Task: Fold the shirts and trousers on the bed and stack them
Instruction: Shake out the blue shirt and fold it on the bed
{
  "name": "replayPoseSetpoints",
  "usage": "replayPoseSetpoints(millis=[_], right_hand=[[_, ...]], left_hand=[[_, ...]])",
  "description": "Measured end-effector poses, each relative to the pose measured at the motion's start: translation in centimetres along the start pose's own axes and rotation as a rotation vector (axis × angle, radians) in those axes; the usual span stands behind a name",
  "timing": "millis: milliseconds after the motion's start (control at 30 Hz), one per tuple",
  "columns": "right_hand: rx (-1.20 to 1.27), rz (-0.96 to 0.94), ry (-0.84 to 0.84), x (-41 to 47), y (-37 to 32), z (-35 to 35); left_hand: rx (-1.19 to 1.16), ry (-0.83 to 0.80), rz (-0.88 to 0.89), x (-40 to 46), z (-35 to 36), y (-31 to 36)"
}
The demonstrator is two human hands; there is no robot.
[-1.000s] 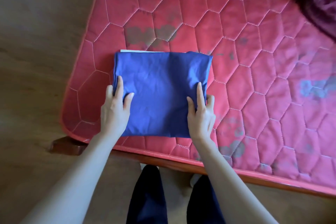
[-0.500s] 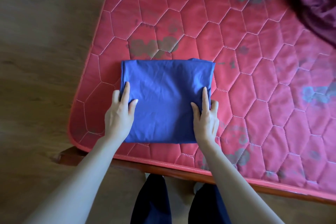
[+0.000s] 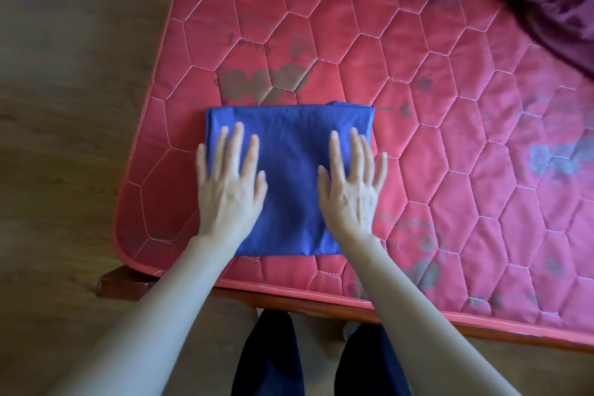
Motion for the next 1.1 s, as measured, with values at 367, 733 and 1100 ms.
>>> replayPoseSetpoints(millis=[367, 733, 1100], right_hand=[[0.062, 0.017, -0.490, 2.6, 3.3, 6.0], [0.075, 0.025, -0.412, 4.8, 2.1, 6.0], [-0.020, 0.111, -0.329, 0.3, 1.8, 3.6]], left_hand=[[-0.020, -0.319, -0.435, 1.5, 4.6, -1.7], [0.057, -0.229, -0.020, 4.6, 5.2, -0.3], [0.035, -0.171, -0.003, 0.2, 3.7, -0.2]])
Point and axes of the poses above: each hand's wrist, its own x-axis towards the middle knuckle, its own z-axis out of the palm, y = z × x, the point moved 3 cm from there along x, towards the middle knuckle, and after that the axes turned 3 degrees about -z, right-handed, at the moved point
